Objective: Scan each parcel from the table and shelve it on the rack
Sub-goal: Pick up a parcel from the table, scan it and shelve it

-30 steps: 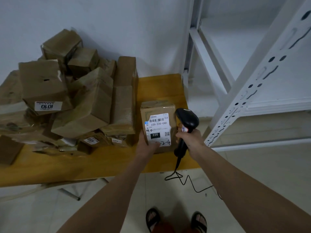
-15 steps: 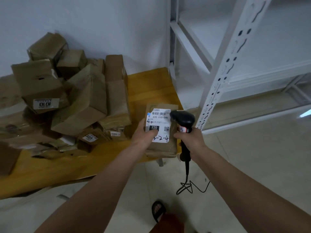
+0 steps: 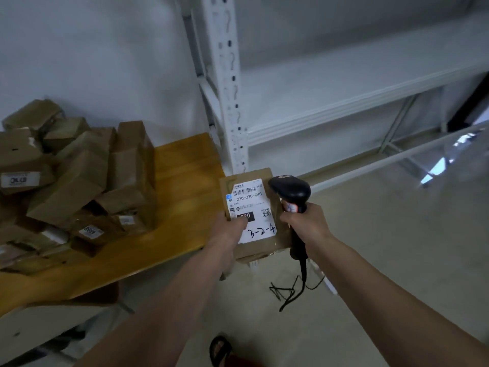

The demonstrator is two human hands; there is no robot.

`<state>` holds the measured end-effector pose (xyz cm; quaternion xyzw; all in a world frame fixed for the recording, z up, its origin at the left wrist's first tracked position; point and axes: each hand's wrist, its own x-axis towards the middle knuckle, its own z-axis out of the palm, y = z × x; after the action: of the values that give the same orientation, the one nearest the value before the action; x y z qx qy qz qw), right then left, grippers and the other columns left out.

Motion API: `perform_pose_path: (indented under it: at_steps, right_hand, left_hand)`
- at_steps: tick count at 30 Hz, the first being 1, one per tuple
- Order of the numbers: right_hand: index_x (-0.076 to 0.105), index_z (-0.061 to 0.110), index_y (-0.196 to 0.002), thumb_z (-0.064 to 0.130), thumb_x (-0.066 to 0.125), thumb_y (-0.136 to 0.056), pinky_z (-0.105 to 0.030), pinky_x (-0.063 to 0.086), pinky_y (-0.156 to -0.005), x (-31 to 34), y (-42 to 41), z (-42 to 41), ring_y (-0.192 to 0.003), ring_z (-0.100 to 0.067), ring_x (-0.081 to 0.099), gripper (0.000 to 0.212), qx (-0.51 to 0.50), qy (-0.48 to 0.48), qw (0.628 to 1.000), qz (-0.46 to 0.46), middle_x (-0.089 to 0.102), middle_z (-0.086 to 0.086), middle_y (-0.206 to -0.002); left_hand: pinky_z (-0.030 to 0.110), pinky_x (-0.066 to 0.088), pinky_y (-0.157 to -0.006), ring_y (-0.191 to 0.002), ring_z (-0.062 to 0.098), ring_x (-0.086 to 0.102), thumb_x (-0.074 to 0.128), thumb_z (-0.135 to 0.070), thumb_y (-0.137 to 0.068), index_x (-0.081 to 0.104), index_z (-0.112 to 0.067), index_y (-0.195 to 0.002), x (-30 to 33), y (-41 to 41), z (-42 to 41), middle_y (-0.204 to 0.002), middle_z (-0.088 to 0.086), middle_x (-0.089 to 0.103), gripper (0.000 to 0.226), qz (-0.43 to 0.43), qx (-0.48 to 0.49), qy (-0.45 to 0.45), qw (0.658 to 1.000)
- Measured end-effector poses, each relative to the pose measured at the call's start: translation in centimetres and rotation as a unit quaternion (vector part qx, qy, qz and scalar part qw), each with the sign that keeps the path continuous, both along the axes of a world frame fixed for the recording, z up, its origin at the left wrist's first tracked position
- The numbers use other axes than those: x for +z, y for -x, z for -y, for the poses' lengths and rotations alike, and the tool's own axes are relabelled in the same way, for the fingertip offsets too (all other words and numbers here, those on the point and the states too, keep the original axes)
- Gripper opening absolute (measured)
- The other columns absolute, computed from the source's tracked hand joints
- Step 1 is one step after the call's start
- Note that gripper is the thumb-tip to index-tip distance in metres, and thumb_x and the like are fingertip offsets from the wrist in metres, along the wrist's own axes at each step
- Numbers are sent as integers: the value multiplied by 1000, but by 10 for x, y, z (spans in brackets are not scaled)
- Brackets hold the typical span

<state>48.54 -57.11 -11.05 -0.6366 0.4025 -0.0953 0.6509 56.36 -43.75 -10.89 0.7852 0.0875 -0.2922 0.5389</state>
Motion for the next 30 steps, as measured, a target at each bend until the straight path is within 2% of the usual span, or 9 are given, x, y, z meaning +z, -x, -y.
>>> perform_pose_path:
  at_steps: [4,6,9,12,16,20,24,27,30]
  right_hand:
    - [62,15,-83,2,64,-79,-29,47,-63,20,50,52,-77,-20,62,14,-61,8,998,28,66,-6,-81]
    - [62,16,-82,2,64,-79,-29,47,-62,31,69,76,-75,-19,61,14,-89,16,995,40,66,-5,-80]
    - [63,13,-83,1,64,-77,-32,49,-63,44,91,110,-70,-22,60,14,-129,21,990,55,64,-8,-77]
    - [64,9,-85,-2,63,-76,-44,54,-75,54,107,143,-75,-28,60,15,-162,14,984,73,64,-13,-82]
    - [67,7,-89,-6,62,-76,-33,53,-62,63,119,191,-77,-24,61,19,-207,-2,971,119,67,-9,-89]
    - [66,8,-86,-9,61,-76,-29,50,-56,72,118,242,-74,-21,62,21,-237,-1,960,146,67,-7,-86]
    - [67,4,-95,-7,61,-77,-37,53,-65,90,103,299,-72,-24,62,22,-255,9,955,152,67,-11,-86]
    - [66,3,-99,-6,62,-77,-43,55,-75,102,94,340,-78,-28,63,24,-269,12,949,164,67,-16,-91]
    - [65,3,-102,-4,63,-78,-39,55,-71,109,91,378,-79,-26,62,26,-290,14,941,172,67,-17,-96]
  left_hand:
    - [22,42,-57,-75,4,56,52,-3,-87,56,-22,-105,19,38,58,-90,-9,62,26,52,-62,29,996]
    - [22,40,-57,-78,3,54,54,-5,-86,54,-22,-118,29,53,85,-90,-11,59,36,72,-81,41,993]
    - [24,38,-59,-85,7,57,54,-8,-84,51,-22,-130,44,69,124,-105,-7,62,48,103,-121,54,986]
    - [30,48,-74,-97,13,62,55,-12,-83,54,-29,-126,60,76,163,-108,-9,66,47,144,-157,67,975]
    - [43,52,-93,-100,16,64,56,-15,-80,61,-36,-111,76,78,216,-104,-12,70,38,168,-222,90,956]
    - [44,54,-90,-98,17,66,56,-15,-76,58,-37,-120,85,73,273,-108,-9,69,49,163,-257,140,942]
    - [38,52,-92,-101,13,63,57,-13,-80,55,-37,-124,98,54,333,-109,-13,68,50,174,-275,152,933]
    - [28,50,-82,-99,8,63,57,-14,-81,54,-38,-126,111,41,376,-112,-14,67,51,185,-297,160,923]
    - [25,49,-74,-96,6,64,56,-13,-82,55,-38,-124,123,33,420,-110,-15,68,49,195,-317,170,913]
